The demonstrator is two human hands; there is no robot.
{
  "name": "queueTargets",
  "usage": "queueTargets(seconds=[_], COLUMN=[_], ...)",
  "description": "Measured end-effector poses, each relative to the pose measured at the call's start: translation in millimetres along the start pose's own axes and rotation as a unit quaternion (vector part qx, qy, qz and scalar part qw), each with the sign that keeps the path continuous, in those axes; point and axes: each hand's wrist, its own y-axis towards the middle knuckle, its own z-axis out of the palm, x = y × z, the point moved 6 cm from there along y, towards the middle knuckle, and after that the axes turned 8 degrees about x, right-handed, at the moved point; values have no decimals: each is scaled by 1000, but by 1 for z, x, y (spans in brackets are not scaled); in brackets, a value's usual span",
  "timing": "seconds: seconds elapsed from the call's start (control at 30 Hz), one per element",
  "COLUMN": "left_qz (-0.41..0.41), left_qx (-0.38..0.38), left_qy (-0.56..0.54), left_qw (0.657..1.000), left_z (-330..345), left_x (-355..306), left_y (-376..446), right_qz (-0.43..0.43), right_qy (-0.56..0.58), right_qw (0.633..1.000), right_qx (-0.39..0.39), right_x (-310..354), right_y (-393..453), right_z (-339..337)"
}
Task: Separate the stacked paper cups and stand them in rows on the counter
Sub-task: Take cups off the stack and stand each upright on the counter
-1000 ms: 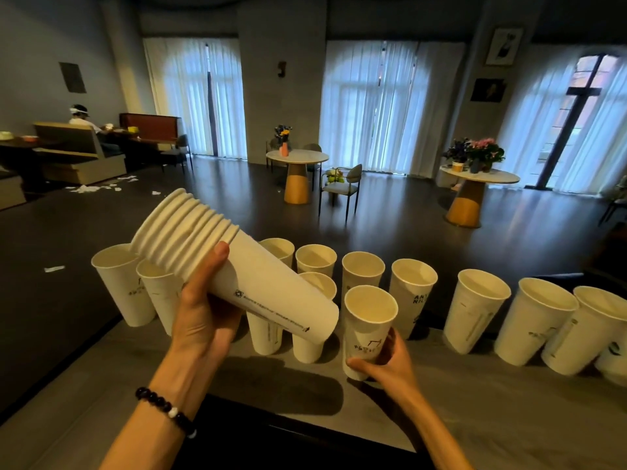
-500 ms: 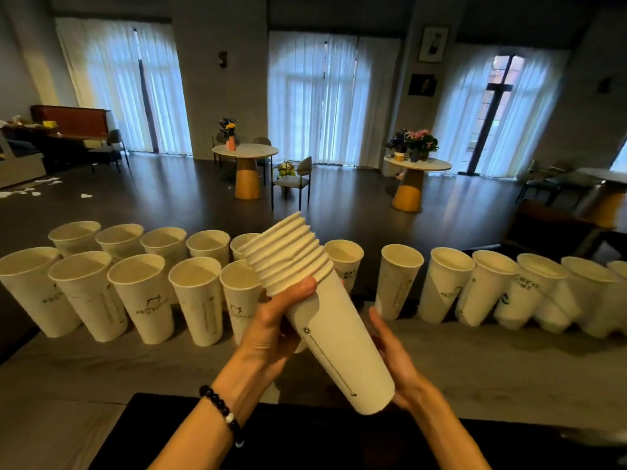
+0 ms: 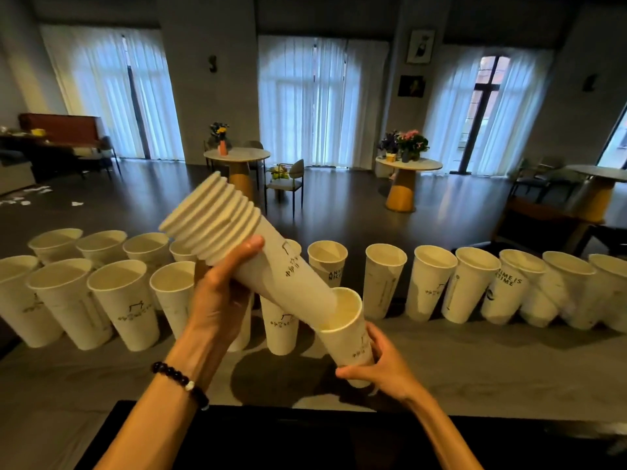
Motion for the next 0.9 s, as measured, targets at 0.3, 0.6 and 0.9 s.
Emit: queueTargets(seconds=[0.3, 0.6, 0.9], left_qz=[35, -37, -178], left_qx=[-70, -48, 42], left_qy=[-102, -80, -71], left_qw=[992, 995, 981], left_z=[-54, -36, 60], left_x=[-31, 5, 81], left_y=[10, 0, -17], right_qz=[10, 14, 15], right_qy=[96, 78, 176], right_qw=[992, 992, 983], right_qx=[-87, -103, -46], right_x=[-21, -11, 17], right_y=[40, 66, -22], right_z=[8, 15, -15])
